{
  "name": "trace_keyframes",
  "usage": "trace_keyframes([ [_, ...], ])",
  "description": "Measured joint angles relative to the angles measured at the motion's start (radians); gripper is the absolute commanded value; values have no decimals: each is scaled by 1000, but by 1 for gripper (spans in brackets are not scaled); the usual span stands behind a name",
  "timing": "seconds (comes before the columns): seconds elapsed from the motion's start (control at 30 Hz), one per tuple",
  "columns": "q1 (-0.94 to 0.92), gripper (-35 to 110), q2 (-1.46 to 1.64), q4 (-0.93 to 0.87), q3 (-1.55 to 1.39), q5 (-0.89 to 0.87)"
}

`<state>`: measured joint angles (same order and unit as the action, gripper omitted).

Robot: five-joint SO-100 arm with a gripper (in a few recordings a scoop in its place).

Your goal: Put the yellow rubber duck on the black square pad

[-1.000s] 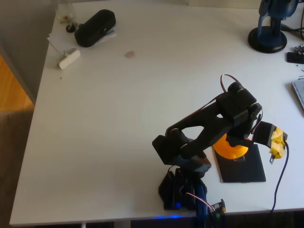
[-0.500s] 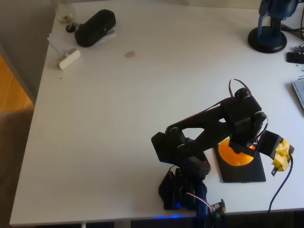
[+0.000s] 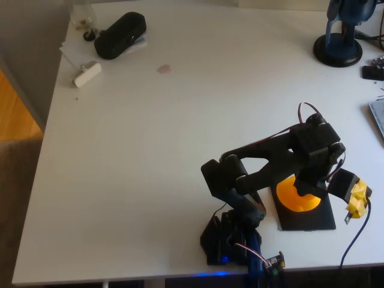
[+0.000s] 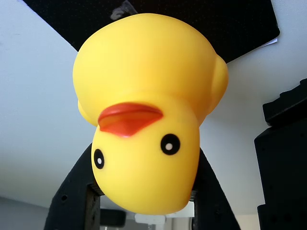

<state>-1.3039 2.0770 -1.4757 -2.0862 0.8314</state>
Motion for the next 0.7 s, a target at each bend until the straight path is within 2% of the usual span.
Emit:
trace_keyframes([
  [0.2,0,29,0,0,0,0],
  [0.7,57,29,0,2,18,-9],
])
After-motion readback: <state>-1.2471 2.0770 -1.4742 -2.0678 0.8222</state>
